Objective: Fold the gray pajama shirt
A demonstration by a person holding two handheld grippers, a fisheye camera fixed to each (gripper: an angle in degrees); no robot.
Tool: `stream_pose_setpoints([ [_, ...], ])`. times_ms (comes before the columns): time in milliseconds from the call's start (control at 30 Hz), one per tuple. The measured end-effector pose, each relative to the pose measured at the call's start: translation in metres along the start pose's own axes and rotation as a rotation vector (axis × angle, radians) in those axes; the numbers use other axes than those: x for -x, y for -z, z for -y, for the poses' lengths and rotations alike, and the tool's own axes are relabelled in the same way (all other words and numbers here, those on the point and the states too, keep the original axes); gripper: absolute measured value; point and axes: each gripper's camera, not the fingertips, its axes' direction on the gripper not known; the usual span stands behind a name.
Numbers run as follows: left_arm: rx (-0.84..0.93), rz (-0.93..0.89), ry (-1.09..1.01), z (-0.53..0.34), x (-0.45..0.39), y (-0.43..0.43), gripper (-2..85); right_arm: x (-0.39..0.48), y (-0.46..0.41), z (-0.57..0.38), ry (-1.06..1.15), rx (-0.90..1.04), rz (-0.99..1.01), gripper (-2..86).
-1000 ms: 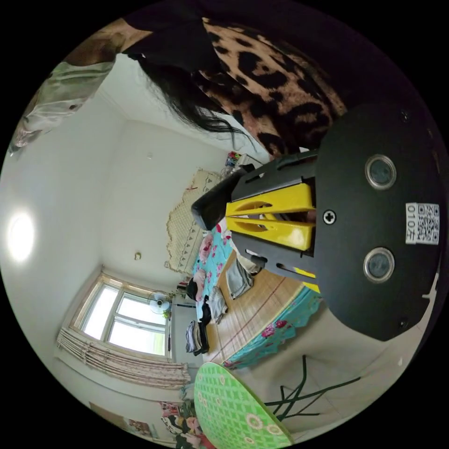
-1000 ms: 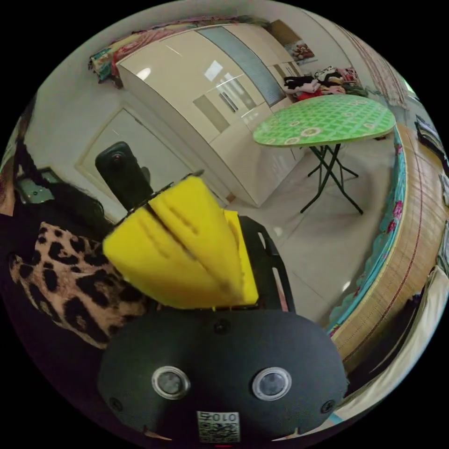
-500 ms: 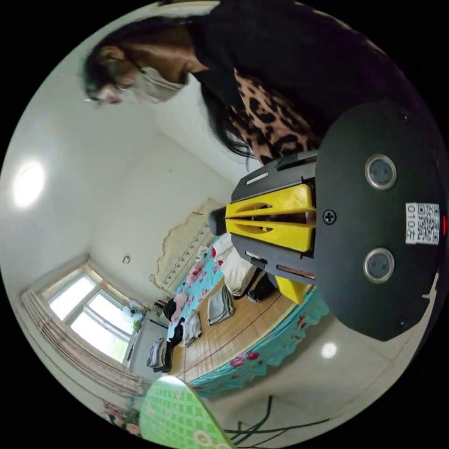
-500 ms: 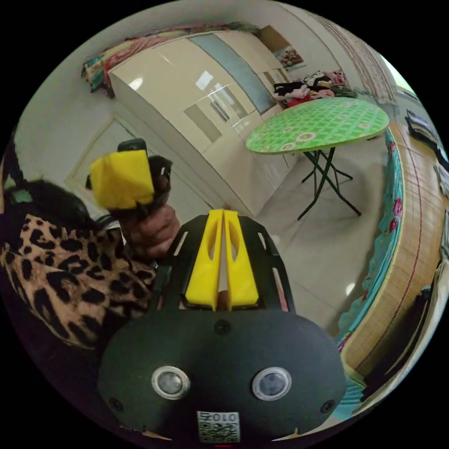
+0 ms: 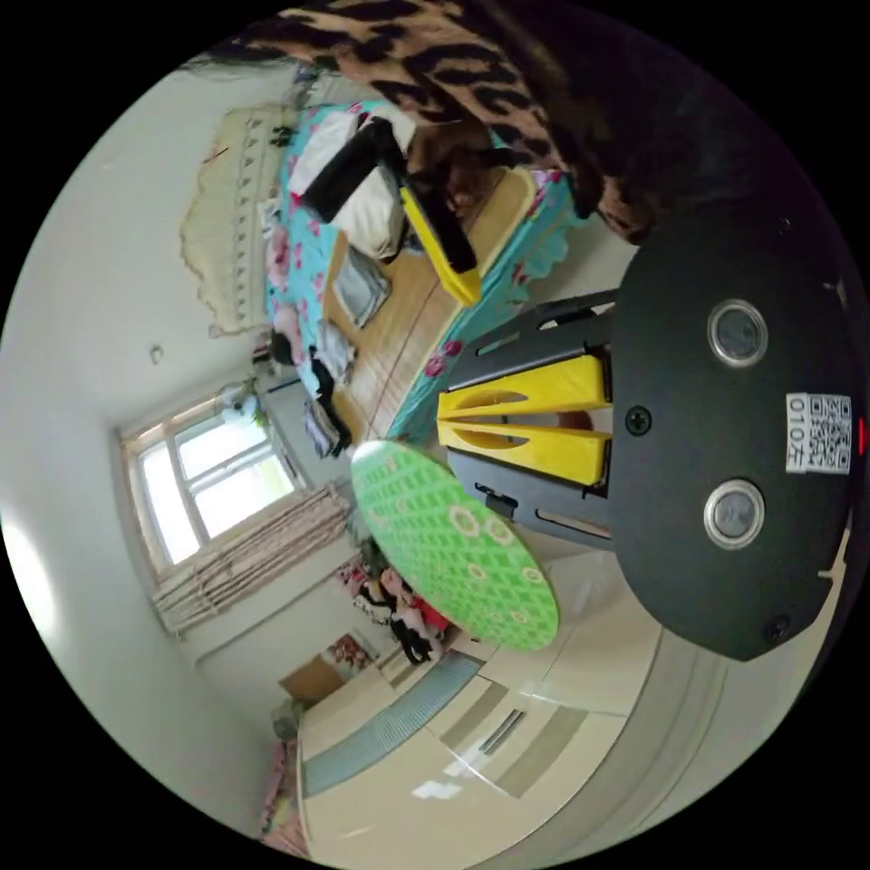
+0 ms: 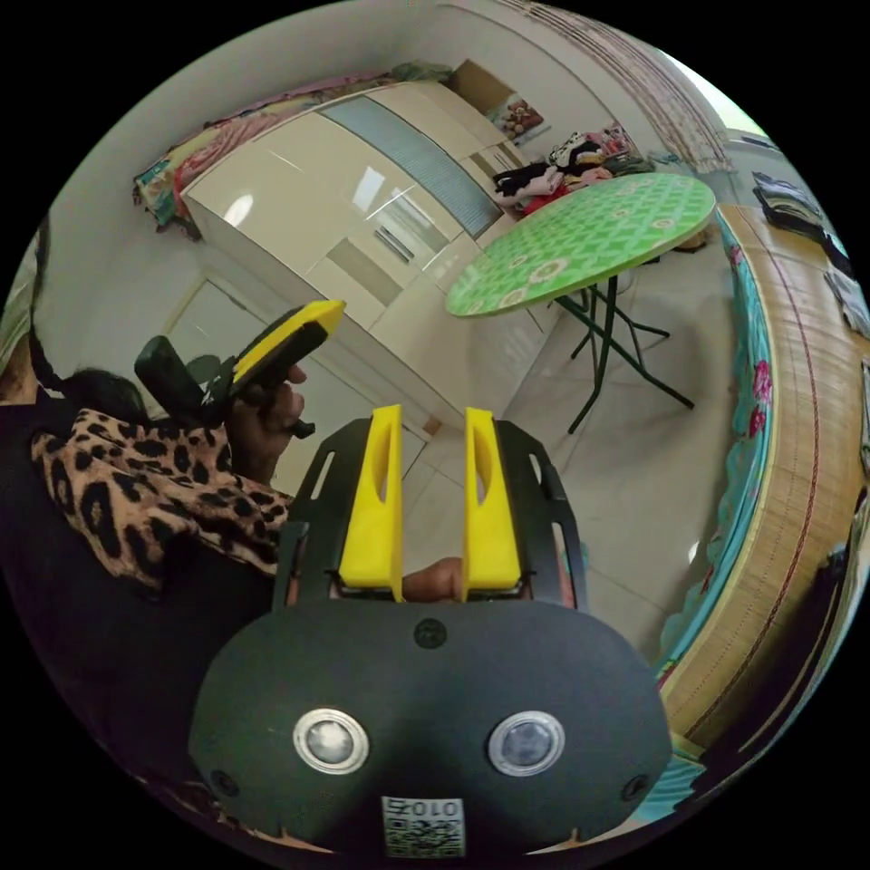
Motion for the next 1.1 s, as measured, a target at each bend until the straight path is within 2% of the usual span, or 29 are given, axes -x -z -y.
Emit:
stream_pose_setpoints([
  [100,-0.044,-0.232,0.091,0.014,0.055,-0.04,0.0,-0.027,-0.043,0.025,-0.049,0.015,0.027,11.3],
  [167,-0.183,-0.455,0.223,0.019,0.114,-0.064,0.4,-0.041,-0.065,0.039,-0.064,0.035,0.046,11.0],
  [267,-0.25,-0.724,0.315,0.034,0.177,-0.116,0.9,-0.066,-0.09,0.052,-0.086,0.051,-0.002,10.0],
  [400,-0.2,-0.715,0.135,0.068,0.199,-0.171,0.2,-0.117,-0.12,0.046,-0.167,0.028,-0.033,9.7],
  [500,-0.066,-0.689,0.151,0.095,0.218,-0.237,-0.2,-0.168,-0.145,0.033,-0.233,0.072,-0.036,9.5],
  [567,-0.012,-0.799,0.338,0.103,0.244,-0.298,-0.2,-0.204,-0.155,0.022,-0.289,0.05,-0.023,9.3],
  [633,0.023,-0.928,0.468,0.108,0.262,-0.339,-0.2,-0.261,-0.165,0.006,-0.347,0.007,0.08,9.1],
  [733,0.099,-0.956,0.709,0.113,0.286,-0.381,-0.2,-0.331,-0.169,-0.01,-0.38,-0.016,0.149,8.8],
  [867,0.081,-1.049,0.989,0.116,0.321,-0.427,-0.1,-0.403,-0.158,-0.023,-0.43,-0.093,0.099,8.1],
  [1000,0.009,-0.991,1.093,0.129,0.348,-0.451,-0.2,-0.479,-0.155,-0.035,-0.422,-0.193,0.158,7.7],
  [1100,0.004,-0.998,1.136,0.139,0.36,-0.472,-0.1,-0.521,-0.164,-0.038,-0.406,-0.225,0.116,7.5],
])
